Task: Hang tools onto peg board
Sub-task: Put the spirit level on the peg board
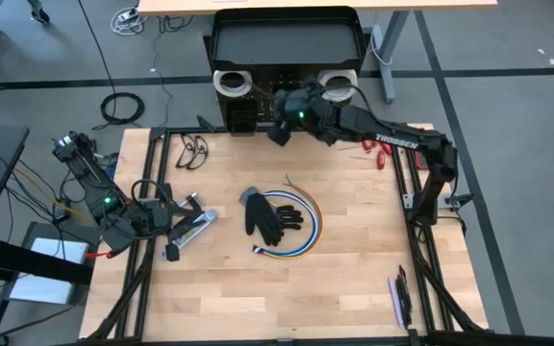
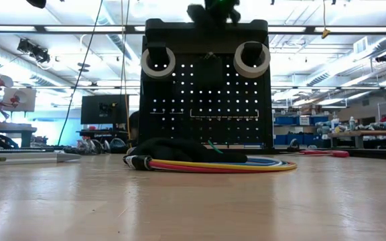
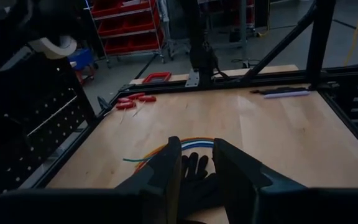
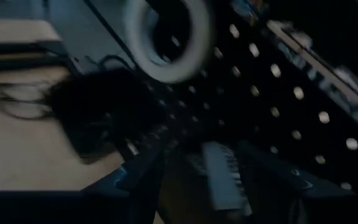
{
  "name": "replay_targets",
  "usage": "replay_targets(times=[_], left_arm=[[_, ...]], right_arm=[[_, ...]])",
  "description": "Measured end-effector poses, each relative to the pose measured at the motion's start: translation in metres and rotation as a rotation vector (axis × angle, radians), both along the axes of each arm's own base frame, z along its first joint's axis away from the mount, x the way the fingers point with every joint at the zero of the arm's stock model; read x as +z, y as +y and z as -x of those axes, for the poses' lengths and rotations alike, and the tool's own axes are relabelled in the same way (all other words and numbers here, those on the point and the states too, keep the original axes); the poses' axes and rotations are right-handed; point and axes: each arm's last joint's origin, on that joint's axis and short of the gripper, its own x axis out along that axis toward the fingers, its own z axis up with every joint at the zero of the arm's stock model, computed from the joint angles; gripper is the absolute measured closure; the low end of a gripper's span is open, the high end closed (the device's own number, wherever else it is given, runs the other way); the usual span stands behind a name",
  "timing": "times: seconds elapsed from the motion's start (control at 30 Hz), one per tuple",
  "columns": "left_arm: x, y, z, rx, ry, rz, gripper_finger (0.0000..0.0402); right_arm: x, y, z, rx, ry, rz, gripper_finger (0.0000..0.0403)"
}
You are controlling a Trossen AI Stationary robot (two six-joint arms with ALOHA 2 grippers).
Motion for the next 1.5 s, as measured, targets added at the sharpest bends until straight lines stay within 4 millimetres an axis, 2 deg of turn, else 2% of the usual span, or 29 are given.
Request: replay_targets(times=[0.2, 0.33, 0.5, 0.67, 0.87, 1.07, 1.27, 1.5], left_arm=[[0.000, -0.001, 0.000, -0.023, 0.008, 0.004, 0.0300], [0.000, 0.000, 0.000, -0.014, 0.003, 0.000, 0.0300], [0.000, 0.000, 0.000, 0.002, 0.003, -0.010, 0.0300], [-0.001, -0.001, -0.001, -0.002, 0.001, 0.030, 0.0300], [-0.020, 0.000, 0.004, -0.046, 0.147, 0.232, 0.0300], [-0.058, 0.008, 0.014, 0.109, 0.444, 0.401, 0.0298], [-0.095, 0.006, 0.016, 0.214, 0.578, 0.477, 0.0270], [-0.116, 0.016, 0.014, 0.348, 0.609, 0.558, 0.0209]], right_arm=[[0.004, 0.068, -0.011, 0.148, 0.010, 0.035, 0.0195], [-0.003, 0.120, -0.020, 0.269, 0.013, 0.018, 0.0196], [-0.029, 0.176, -0.027, 0.373, 0.018, -0.038, 0.0199], [-0.069, 0.211, -0.035, 0.451, 0.038, -0.059, 0.0199], [-0.111, 0.230, -0.038, 0.488, 0.032, -0.099, 0.0202], [-0.135, 0.234, -0.034, 0.475, -0.010, -0.151, 0.0202], [-0.142, 0.231, -0.036, 0.481, -0.052, -0.163, 0.0204], [-0.142, 0.224, -0.038, 0.476, -0.062, -0.172, 0.0206]])
